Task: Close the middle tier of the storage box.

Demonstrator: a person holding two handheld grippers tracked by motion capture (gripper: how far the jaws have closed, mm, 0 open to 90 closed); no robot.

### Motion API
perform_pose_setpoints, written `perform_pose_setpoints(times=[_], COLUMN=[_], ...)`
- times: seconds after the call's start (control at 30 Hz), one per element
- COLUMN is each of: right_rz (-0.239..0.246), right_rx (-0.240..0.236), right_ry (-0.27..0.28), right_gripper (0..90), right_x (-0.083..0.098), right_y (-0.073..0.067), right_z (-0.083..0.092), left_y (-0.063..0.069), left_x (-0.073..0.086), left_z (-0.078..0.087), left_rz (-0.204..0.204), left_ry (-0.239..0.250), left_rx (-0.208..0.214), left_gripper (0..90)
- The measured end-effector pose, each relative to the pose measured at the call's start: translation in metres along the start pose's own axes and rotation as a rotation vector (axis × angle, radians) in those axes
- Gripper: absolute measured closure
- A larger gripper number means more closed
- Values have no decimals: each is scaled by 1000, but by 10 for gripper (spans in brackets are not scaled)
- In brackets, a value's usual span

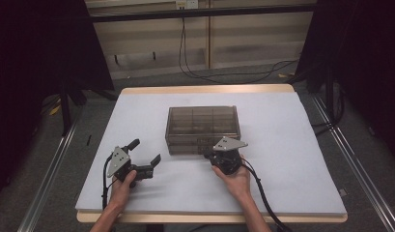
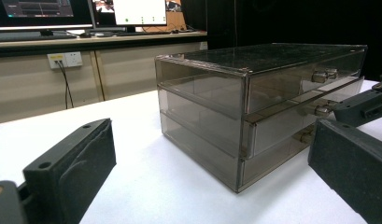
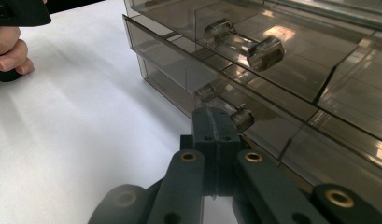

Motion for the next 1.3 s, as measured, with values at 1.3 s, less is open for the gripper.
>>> perform_pose_setpoints(times=[1.3], right_rz=[-19], right_rx=[-38], right_ry=[45], right_gripper=[841], right_x=[-5], right_y=[-1], right_z=[-1], left_y=[0], left_x=[0], left_z=[0], left_rz=[-3], left_ry=[-3], left_rx=[3], left_gripper=[8])
Point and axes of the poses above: each handheld gripper's, and its own axes: z roughly backward along the jaws, x roughly out of its underside, y roughly to its right, the point moved 8 cm from there along -z, roughly forward along the jaws, and after that the axes turned 15 degrees about -x, right-handed, at the moved point
